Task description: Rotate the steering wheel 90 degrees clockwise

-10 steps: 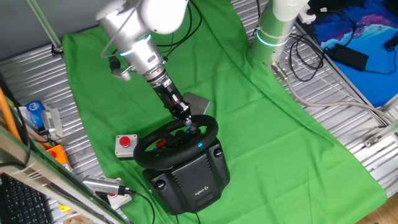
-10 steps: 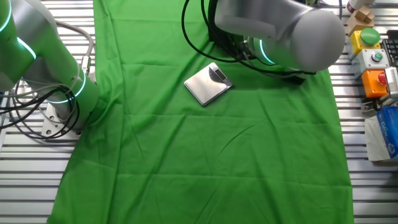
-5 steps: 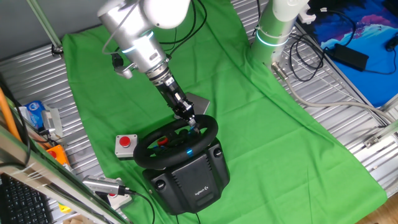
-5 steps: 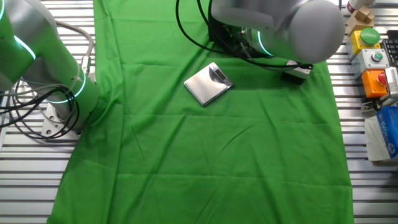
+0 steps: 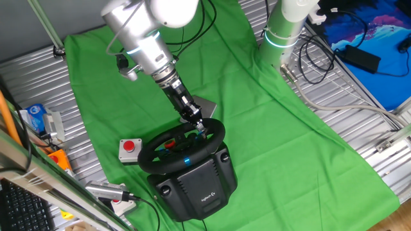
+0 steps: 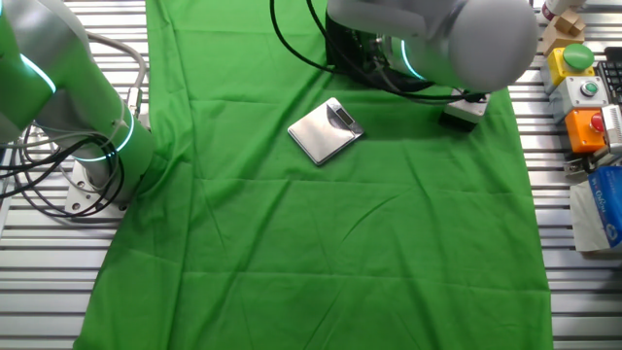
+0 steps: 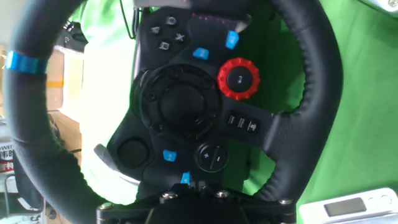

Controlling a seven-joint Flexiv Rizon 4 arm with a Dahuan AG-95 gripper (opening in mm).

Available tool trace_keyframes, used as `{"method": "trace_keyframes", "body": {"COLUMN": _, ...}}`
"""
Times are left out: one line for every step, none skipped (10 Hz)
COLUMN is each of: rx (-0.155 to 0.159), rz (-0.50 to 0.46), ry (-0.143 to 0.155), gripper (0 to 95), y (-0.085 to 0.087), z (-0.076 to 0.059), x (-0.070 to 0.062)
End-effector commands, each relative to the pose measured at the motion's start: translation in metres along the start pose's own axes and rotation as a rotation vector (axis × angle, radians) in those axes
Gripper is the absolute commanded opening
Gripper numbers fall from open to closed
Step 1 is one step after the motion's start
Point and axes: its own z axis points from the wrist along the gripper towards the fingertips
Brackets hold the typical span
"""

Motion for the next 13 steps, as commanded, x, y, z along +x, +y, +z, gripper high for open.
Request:
{"method": "trace_keyframes", "body": {"rx": -0.007, "rz": 0.019, "ry": -0.005, "gripper": 0.0, "y": 0.005, "z": -0.001, "x": -0.002}}
{"method": "trace_keyframes", "body": {"rx": -0.008, "rz": 0.025, "ry": -0.006, "gripper": 0.0, "y": 0.007, "z": -0.002, "x": -0.002}}
{"method": "trace_keyframes", "body": {"rx": -0.013, "rz": 0.04, "ry": -0.007, "gripper": 0.0, "y": 0.011, "z": -0.004, "x": -0.004}}
{"method": "trace_keyframes", "body": {"rx": -0.009, "rz": 0.045, "ry": -0.007, "gripper": 0.0, "y": 0.015, "z": -0.006, "x": -0.007}}
{"method": "trace_keyframes", "body": {"rx": -0.011, "rz": 0.05, "ry": -0.007, "gripper": 0.0, "y": 0.017, "z": -0.007, "x": -0.008}}
{"method": "trace_keyframes", "body": {"rx": -0.012, "rz": 0.058, "ry": -0.007, "gripper": 0.0, "y": 0.02, "z": -0.009, "x": -0.012}}
{"method": "trace_keyframes", "body": {"rx": -0.011, "rz": 0.062, "ry": -0.007, "gripper": 0.0, "y": 0.022, "z": -0.012, "x": -0.016}}
{"method": "trace_keyframes", "body": {"rx": -0.02, "rz": 0.07, "ry": -0.008, "gripper": 0.0, "y": 0.024, "z": -0.014, "x": -0.019}}
{"method": "trace_keyframes", "body": {"rx": -0.023, "rz": 0.08, "ry": -0.007, "gripper": 0.0, "y": 0.029, "z": -0.018, "x": -0.024}}
{"method": "trace_keyframes", "body": {"rx": -0.014, "rz": 0.075, "ry": -0.004, "gripper": 0.0, "y": 0.032, "z": -0.019, "x": -0.026}}
{"method": "trace_keyframes", "body": {"rx": -0.014, "rz": 0.073, "ry": -0.003, "gripper": 0.0, "y": 0.032, "z": -0.019, "x": -0.027}}
{"method": "trace_keyframes", "body": {"rx": -0.009, "rz": 0.06, "ry": 0.0, "gripper": 0.0, "y": 0.032, "z": -0.02, "x": -0.027}}
{"method": "trace_keyframes", "body": {"rx": -0.008, "rz": 0.055, "ry": 0.001, "gripper": 0.0, "y": 0.032, "z": -0.02, "x": -0.027}}
